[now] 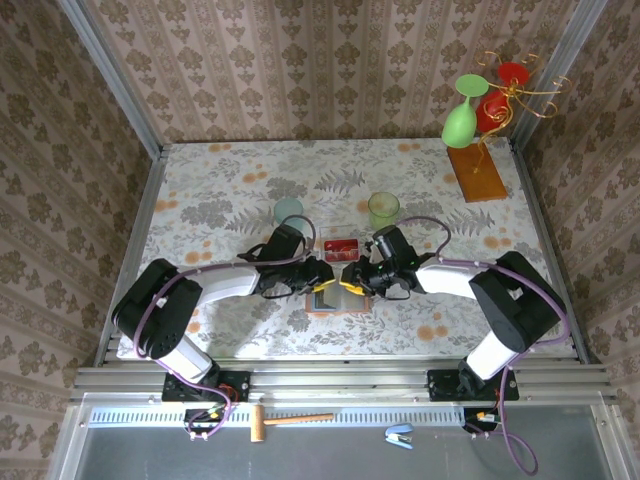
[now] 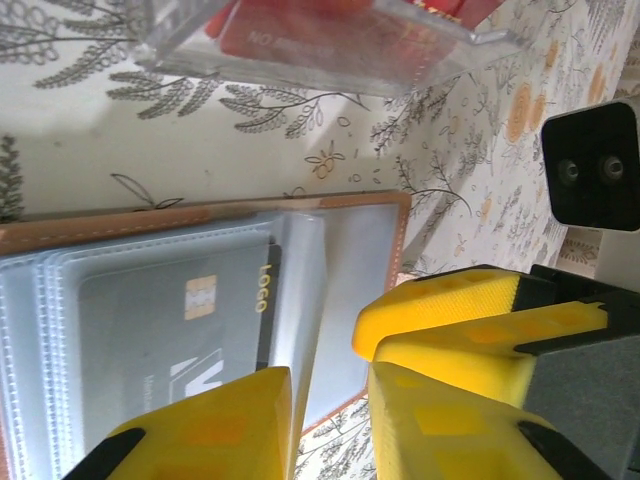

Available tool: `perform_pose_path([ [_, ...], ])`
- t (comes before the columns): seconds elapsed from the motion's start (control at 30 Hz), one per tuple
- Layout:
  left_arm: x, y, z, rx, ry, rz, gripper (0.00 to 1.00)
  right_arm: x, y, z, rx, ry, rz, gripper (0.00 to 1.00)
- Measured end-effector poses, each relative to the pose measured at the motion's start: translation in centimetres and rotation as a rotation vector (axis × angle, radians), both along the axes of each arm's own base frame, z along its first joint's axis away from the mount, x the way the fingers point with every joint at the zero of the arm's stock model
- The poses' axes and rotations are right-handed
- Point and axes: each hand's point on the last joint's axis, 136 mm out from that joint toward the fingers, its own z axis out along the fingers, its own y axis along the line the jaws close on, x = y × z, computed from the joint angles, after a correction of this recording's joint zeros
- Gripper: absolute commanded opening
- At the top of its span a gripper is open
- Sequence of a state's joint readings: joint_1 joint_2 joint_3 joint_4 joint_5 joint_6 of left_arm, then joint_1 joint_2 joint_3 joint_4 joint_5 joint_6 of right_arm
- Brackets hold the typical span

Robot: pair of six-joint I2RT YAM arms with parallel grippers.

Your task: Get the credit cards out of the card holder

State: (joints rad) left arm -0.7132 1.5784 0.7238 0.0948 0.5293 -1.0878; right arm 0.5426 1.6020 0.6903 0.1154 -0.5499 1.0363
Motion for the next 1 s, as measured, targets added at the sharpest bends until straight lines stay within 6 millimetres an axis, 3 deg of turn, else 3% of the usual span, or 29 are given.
perform_pose_path([
  [0.4,0.5,-1.8,0.9,-0.013,-0.010,-0.038,0.46,0.5,-2.8,2.7,-0.040,-0.067,-0.036,0.30],
  [0.77,0.5,-3.4,0.7,-0.010,0.010,-0.071,0.51,0.7,-5.0,5.3,-0.059,-0.139,-0.076,0.30],
  [1.0,0.4,-4.3,0.3,-0.009,0.021,-0.090,0.52,0.1,-6.1,5.0,-0.069,-0.134,-0.095,0.31],
])
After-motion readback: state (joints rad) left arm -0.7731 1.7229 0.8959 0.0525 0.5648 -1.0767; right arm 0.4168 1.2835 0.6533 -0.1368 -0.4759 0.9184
